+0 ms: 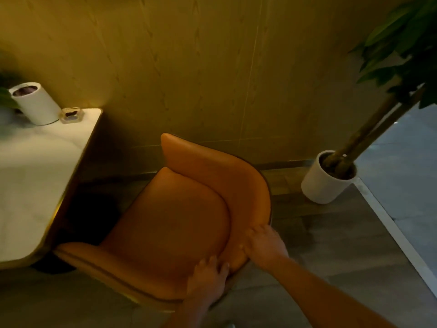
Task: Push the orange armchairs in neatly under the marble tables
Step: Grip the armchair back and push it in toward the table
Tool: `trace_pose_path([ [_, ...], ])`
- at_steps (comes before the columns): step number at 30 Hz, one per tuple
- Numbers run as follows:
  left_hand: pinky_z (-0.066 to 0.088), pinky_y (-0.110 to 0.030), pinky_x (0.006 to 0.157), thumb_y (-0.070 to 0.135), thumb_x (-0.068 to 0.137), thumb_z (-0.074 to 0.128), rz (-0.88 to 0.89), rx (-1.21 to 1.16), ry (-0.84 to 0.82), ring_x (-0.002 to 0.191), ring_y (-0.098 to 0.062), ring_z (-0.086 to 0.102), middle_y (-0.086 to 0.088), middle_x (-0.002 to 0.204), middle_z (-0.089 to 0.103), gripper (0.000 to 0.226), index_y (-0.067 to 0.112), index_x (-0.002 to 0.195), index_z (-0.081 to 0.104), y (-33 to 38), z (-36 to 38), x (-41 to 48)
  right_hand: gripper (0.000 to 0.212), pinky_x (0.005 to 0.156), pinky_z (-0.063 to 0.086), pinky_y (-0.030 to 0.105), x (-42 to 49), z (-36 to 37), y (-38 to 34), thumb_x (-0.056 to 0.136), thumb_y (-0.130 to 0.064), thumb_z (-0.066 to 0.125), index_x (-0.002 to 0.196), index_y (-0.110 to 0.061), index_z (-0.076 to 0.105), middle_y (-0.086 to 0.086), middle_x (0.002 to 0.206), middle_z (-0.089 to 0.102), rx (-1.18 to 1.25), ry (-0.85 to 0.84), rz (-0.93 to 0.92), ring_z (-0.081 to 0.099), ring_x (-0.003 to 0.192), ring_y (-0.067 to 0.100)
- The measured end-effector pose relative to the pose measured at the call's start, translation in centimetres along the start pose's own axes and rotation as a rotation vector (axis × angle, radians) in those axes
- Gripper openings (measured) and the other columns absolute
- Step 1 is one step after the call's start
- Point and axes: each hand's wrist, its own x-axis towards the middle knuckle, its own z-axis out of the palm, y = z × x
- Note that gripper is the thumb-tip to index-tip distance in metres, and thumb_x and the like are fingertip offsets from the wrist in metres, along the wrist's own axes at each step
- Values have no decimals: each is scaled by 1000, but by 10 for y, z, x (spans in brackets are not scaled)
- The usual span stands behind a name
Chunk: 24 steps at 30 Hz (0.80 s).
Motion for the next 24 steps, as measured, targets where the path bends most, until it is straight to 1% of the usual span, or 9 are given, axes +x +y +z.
trace_pose_path([
  [3,38,-46,106,59,99,28,-116,-64,-8,128,-29,45,-6,140,48,54,26,139,44,9,13,2,43,111,32,40,18,-10,23,98,-49,39,129,-25,55,0,135,53,-41,-19,-123,40,130,23],
  [6,28,-53,109,56,101,21,-237,-63,0,135,-31,36,-5,148,36,50,37,147,29,23,20,3,44,109,31,38,38,-15,46,98,-52,35,125,-27,59,-3,131,54,-95,-45,-240,40,127,21],
  [10,17,-60,113,63,97,16,-404,-95,137,135,-27,35,-3,139,45,55,38,140,40,46,38,6,47,104,35,35,68,-20,72,97,-53,29,121,-29,61,-5,126,53,-135,-64,-411,42,121,19],
  [11,14,-63,113,62,96,14,-444,-119,154,135,-28,33,-3,140,44,56,39,140,40,49,44,10,47,103,36,34,74,-22,77,97,-53,27,120,-30,61,-7,123,53,-142,-61,-456,42,119,17],
  [13,9,-66,113,60,91,8,-511,-166,172,136,-32,30,-2,144,43,62,40,140,39,56,48,15,39,99,37,32,86,-22,85,99,-53,32,118,-33,60,-8,119,51,-137,-64,-525,43,115,15],
  [15,5,-66,114,64,88,7,-579,-227,214,138,-32,29,0,148,41,66,42,142,39,62,51,20,38,96,40,34,97,-19,91,97,-57,33,115,-34,59,-6,116,51,-154,-47,-589,45,112,17],
  [18,4,-66,114,67,87,7,-635,-267,299,139,-32,31,-1,148,43,69,43,143,40,72,51,25,46,91,42,38,106,-12,98,94,-62,27,109,-33,58,-4,112,53,-216,3,-666,47,107,20],
  [22,4,-67,114,70,85,8,-686,-287,370,140,-32,30,-2,147,44,71,41,140,44,82,56,30,38,91,40,36,111,-12,102,97,-58,30,107,-33,57,-7,109,51,-177,49,-726,45,106,17],
  [24,2,-66,115,70,88,12,-696,-315,375,143,-32,27,-2,149,43,68,39,140,44,86,55,29,37,90,38,35,115,-11,101,96,-55,25,106,-34,55,-8,109,53,-197,49,-751,44,104,16],
])
